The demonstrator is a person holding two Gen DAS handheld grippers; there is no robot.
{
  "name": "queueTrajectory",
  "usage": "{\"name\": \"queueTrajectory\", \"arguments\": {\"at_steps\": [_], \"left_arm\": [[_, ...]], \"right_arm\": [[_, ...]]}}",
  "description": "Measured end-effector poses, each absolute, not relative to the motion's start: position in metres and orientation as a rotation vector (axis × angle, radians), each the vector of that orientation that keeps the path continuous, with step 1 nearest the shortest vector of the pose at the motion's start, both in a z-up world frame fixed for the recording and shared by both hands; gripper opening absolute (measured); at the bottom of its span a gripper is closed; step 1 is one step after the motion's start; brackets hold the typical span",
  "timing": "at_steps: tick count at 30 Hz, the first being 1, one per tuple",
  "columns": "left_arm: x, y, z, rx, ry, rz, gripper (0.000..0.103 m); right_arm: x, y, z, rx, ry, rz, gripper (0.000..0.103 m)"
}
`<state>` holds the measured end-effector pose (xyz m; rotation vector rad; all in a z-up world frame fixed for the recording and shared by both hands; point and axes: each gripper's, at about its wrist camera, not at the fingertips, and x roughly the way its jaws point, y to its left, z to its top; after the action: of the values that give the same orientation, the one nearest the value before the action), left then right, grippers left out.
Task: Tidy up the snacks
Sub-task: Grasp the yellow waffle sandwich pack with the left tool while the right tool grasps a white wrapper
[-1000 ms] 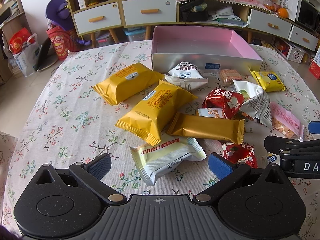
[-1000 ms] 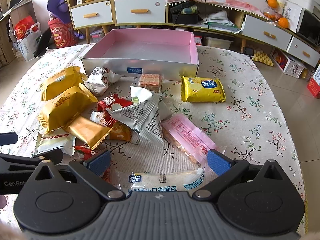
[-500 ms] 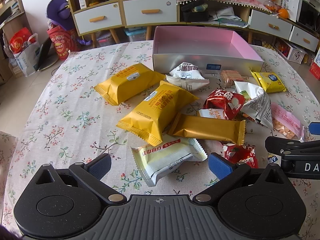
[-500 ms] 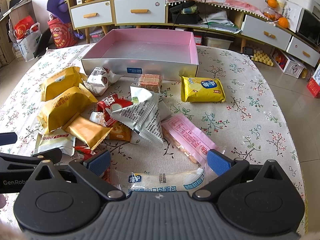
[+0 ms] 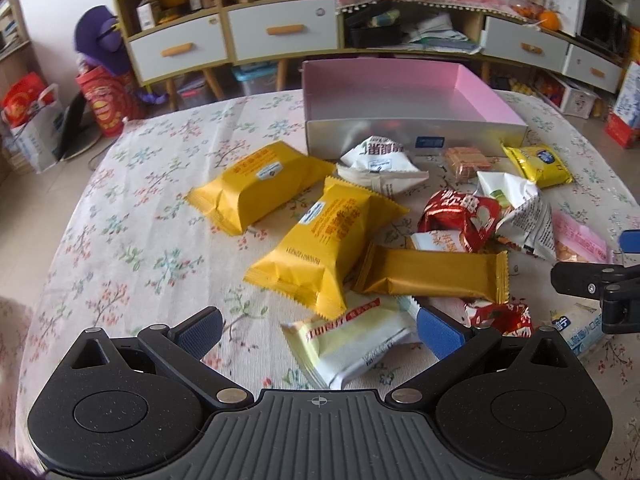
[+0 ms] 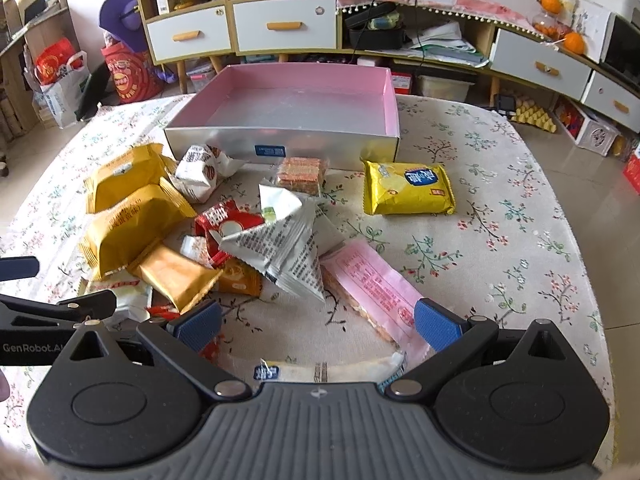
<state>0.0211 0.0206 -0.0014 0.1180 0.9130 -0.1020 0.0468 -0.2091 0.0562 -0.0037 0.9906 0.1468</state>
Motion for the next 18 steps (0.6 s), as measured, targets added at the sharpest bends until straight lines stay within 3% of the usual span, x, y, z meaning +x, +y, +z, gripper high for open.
{"name": "queueTrajectory", "arguments": {"at_steps": [7, 18], "left_arm": [[0.04, 0.033, 0.002, 0.069, 0.883, -0.175, 0.101], [0.063, 0.033, -0.007, 0.04, 0.842, -0.275, 0.089]], "right_arm": [[0.063, -0.217, 0.053, 0.081, 1.022, 0.221, 0.1], [0.09, -0.229, 0.049, 0.263, 1.029, 0.287, 0.075]]}}
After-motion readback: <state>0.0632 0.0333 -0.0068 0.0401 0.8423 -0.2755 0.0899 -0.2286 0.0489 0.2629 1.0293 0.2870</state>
